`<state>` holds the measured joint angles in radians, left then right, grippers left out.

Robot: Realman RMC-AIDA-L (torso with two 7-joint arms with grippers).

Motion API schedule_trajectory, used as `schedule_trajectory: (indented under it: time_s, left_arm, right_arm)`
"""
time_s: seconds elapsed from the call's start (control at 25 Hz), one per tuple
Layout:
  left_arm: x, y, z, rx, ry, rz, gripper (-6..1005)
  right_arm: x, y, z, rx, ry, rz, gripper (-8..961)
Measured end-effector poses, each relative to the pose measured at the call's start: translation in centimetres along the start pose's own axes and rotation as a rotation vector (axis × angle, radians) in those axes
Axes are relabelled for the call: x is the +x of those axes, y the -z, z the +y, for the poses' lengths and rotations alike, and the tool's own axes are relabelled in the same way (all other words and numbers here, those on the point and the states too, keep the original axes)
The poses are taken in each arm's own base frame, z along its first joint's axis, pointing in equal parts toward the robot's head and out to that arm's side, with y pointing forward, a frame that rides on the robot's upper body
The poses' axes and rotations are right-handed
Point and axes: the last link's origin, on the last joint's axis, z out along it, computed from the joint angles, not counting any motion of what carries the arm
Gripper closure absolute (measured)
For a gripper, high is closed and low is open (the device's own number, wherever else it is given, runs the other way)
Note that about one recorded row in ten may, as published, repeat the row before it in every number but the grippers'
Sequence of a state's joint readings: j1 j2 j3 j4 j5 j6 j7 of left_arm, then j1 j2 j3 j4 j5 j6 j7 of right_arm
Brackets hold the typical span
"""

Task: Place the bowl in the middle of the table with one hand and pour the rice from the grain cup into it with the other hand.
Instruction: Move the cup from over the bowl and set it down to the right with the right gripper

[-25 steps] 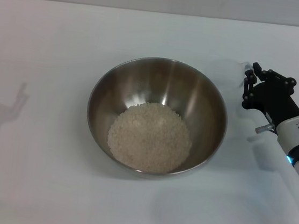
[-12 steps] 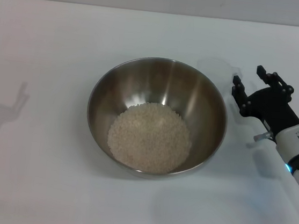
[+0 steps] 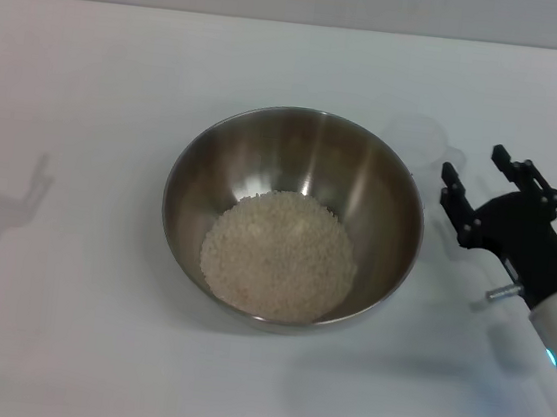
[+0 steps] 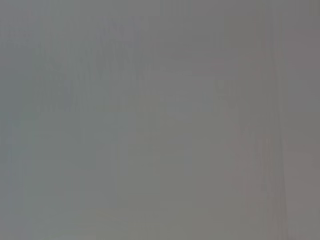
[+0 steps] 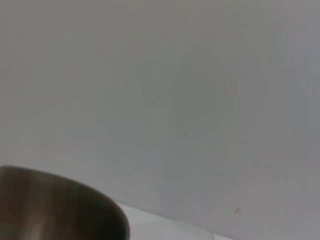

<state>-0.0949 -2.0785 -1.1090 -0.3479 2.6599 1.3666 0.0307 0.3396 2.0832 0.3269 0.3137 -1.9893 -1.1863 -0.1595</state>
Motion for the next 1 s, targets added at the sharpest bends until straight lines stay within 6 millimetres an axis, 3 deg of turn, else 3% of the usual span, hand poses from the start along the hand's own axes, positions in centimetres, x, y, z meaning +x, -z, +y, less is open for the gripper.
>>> schedule_trajectory:
  time_s: [1.0]
  left_arm:
    - [0.0, -0.1, -0.1, 0.004, -0.001, -0.001, 165]
  right_arm:
    - [1.0, 1.6, 0.6, -0.018, 0.001, 0.039, 365]
